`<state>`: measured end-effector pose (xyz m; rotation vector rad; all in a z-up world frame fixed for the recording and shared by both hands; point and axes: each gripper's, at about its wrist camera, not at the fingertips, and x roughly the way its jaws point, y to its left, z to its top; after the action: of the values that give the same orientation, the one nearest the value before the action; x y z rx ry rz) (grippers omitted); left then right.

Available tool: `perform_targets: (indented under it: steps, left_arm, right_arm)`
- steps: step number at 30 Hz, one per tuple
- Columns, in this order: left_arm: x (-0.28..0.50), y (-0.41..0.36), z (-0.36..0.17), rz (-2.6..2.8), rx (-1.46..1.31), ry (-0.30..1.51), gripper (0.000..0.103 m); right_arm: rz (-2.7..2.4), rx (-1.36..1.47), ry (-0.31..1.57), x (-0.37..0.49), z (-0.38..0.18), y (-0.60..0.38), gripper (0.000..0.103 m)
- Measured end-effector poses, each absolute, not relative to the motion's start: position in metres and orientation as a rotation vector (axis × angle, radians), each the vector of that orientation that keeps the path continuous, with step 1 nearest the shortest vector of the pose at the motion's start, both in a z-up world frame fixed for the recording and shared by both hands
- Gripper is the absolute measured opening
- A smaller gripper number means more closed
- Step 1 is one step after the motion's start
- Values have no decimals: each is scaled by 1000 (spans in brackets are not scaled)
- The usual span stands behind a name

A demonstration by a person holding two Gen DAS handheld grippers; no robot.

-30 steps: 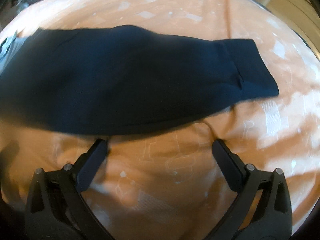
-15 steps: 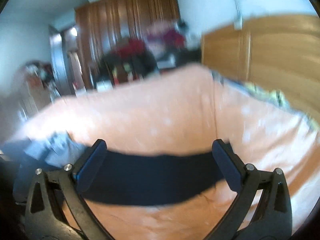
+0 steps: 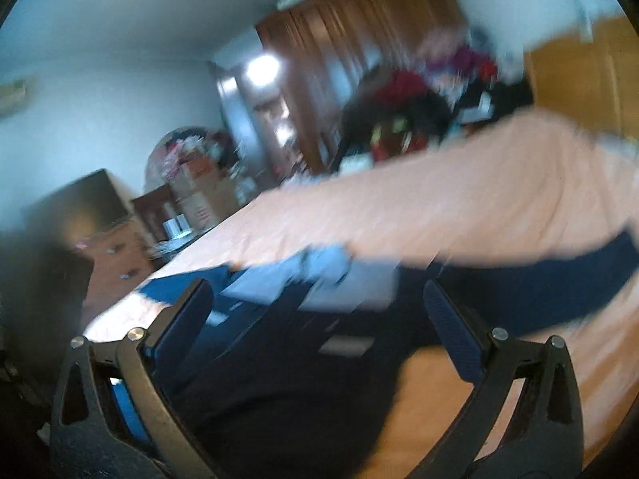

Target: Fold small clothes

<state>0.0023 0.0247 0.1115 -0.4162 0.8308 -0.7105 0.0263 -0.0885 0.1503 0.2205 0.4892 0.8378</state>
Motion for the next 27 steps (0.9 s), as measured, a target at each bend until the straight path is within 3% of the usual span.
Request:
perform_targets:
  steps: [5,11,17,24,27]
  left_arm:
    - [-30,40,123,-765,-429,841,103]
    - [-57,39,141,-803,-429,773,103]
    - [-69,56,150,-848,-486,742,103]
    - [-72,98,157,-696,-446,642,103]
    - [-71,116,154,-510,-309,566,103]
  right_arm:
    - [900,313,604,-12,129,-75,103]
    - [1042,287,606,-8,95,-28,103]
    - [991,266,830,-23,31,-1,103]
    - [1134,177,949,-136,37,29,103]
    - [1087,133,907,-130,53,30,103]
